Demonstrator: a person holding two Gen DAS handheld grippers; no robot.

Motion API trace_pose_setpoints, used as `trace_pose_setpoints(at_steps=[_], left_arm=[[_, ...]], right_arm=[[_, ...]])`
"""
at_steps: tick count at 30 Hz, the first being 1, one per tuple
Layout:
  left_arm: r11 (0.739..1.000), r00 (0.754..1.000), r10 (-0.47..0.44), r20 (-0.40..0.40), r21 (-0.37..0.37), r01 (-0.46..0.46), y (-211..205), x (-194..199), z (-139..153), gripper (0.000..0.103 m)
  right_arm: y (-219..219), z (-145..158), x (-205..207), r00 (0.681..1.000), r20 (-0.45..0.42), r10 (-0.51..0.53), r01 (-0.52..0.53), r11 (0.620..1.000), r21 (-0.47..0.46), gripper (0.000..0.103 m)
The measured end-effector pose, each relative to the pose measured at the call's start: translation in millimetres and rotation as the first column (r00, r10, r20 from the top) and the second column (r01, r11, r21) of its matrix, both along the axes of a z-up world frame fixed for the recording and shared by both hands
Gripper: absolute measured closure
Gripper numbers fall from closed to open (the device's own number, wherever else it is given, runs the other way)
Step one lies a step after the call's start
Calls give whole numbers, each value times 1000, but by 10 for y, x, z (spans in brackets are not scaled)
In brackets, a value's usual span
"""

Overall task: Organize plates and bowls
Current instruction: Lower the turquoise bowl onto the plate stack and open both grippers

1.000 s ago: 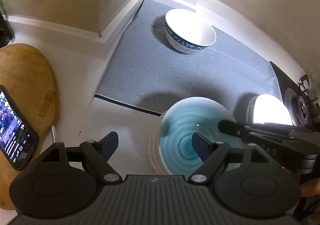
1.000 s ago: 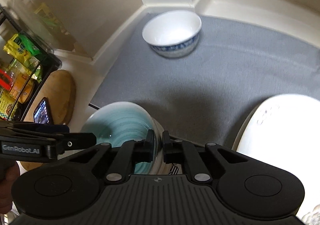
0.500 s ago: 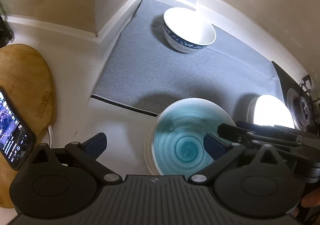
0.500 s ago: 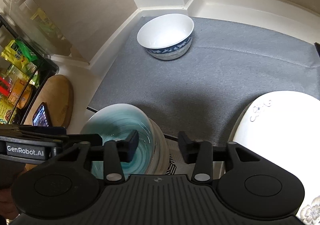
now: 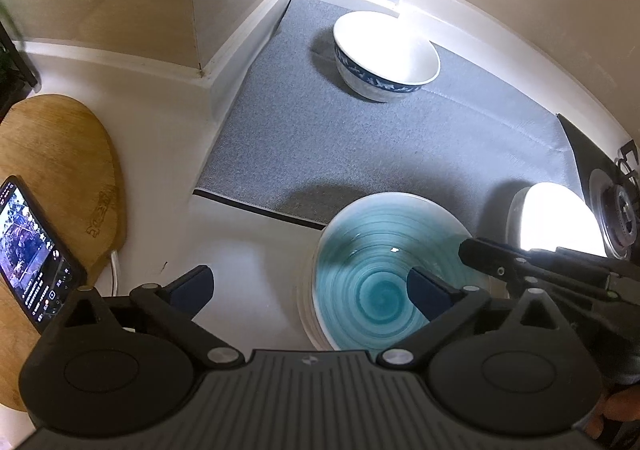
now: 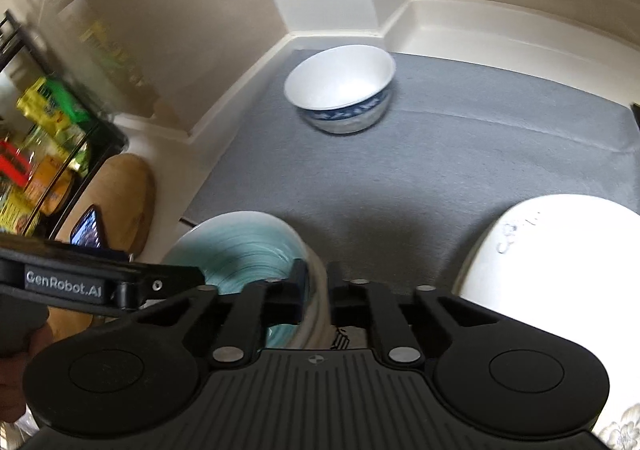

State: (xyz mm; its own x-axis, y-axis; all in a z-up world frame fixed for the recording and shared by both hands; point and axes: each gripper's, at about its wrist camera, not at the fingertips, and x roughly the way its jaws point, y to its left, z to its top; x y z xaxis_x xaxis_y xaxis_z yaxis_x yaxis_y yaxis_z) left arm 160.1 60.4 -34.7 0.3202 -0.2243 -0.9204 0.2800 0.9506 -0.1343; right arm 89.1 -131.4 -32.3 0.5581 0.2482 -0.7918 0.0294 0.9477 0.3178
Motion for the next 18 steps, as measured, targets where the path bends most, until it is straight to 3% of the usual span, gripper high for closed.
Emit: trace_pose_setpoints(at_steps=[18], left_arm=[[1000, 1000, -5, 14, 29, 5, -83, 52, 0, 0]], right_arm=[[-93, -126, 42, 1000, -18, 2, 0, 995, 96, 91]])
